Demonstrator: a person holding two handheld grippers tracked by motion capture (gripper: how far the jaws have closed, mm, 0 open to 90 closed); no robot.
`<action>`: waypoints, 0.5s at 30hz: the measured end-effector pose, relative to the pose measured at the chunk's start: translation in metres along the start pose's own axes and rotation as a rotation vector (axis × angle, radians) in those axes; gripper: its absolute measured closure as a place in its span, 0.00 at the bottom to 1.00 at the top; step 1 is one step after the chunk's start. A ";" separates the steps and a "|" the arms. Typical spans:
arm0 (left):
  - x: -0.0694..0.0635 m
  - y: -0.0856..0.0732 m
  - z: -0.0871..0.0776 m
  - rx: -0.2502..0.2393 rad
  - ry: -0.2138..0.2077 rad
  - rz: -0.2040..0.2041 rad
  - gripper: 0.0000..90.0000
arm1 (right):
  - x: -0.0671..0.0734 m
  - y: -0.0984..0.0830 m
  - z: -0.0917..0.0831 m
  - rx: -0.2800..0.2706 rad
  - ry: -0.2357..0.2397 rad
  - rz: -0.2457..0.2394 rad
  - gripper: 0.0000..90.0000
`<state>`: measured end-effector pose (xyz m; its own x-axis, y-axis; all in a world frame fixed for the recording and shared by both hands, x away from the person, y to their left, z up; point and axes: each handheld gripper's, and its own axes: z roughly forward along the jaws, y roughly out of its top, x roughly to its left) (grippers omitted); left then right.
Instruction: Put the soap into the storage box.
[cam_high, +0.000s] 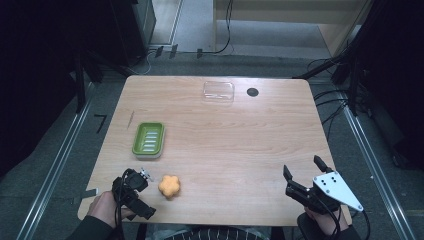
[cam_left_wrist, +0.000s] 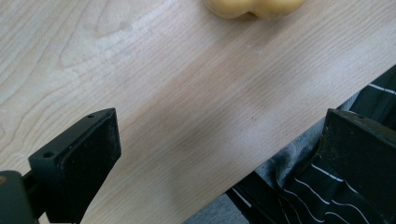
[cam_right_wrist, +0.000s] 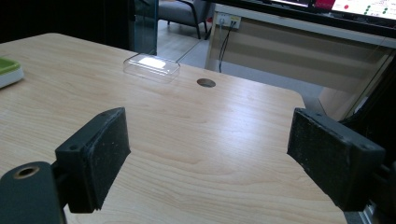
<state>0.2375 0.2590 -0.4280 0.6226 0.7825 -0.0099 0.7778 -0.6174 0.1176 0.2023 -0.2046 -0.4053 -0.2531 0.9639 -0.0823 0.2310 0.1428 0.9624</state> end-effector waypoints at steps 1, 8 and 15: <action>0.000 0.000 0.000 -0.009 0.001 0.001 0.00 | -0.001 0.000 0.000 -0.004 -0.002 -0.001 0.15; 0.001 0.005 0.001 -0.043 0.005 0.011 0.00 | 0.000 0.000 -0.001 -0.001 -0.005 0.002 0.15; -0.005 0.014 0.004 -0.057 0.007 0.029 0.00 | 0.000 0.000 -0.002 0.000 -0.007 0.001 0.15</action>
<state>0.2450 0.2460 -0.4298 0.6438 0.7652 0.0014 0.7534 -0.6341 0.1741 0.2007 -0.2053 -0.4049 -0.2459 0.9657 -0.0829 0.2312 0.1415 0.9626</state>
